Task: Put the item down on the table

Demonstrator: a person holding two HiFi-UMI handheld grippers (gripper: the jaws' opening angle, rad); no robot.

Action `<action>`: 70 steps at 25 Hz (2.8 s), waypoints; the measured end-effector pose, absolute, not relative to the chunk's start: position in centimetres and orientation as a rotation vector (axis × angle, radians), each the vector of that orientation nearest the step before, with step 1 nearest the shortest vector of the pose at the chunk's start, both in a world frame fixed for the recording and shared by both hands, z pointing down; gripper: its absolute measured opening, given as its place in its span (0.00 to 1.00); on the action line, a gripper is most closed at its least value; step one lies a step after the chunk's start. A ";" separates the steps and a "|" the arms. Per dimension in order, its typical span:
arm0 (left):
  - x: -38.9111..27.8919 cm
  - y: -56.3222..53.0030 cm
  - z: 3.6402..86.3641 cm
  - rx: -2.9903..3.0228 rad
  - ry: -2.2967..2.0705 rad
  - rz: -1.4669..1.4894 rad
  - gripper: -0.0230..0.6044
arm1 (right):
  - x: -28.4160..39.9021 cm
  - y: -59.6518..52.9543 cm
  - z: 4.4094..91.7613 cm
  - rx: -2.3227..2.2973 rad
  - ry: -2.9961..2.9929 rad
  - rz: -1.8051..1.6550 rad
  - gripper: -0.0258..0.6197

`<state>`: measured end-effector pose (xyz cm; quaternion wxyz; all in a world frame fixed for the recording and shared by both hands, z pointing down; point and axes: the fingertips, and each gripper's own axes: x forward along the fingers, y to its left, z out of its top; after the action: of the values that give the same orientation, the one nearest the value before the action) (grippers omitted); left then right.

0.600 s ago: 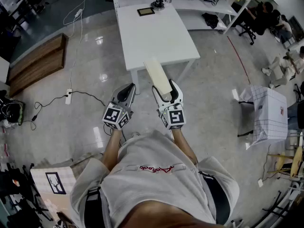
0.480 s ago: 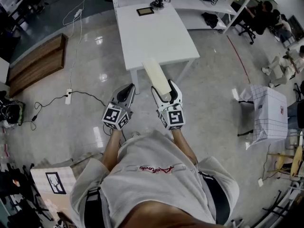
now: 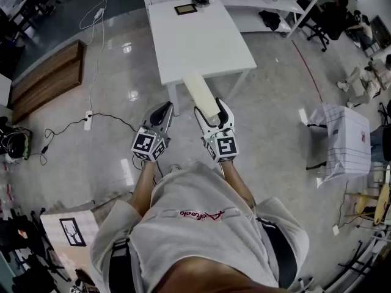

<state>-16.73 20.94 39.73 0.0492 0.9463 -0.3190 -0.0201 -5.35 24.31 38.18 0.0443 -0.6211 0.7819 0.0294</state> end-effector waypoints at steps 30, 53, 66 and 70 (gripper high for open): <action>-11.8 20.7 40.6 2.850 -1.048 -0.056 0.09 | -0.3 23.5 39.1 -1.833 2.423 0.065 0.52; -8.9 8.9 42.7 2.852 -0.976 -0.064 0.09 | 1.7 11.5 40.1 -1.876 2.405 0.075 0.52; -7.3 -0.9 40.7 2.875 -0.923 -0.069 0.09 | 2.9 2.0 37.7 -1.913 2.369 0.103 0.52; -7.0 -3.6 40.5 2.874 -0.904 -0.072 0.09 | 3.2 -0.6 37.4 -1.933 2.352 0.101 0.52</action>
<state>-7.03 -3.65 40.50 0.0638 0.9517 -0.2993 -0.0237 3.22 -0.60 37.36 0.0478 -0.6339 0.7712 0.0332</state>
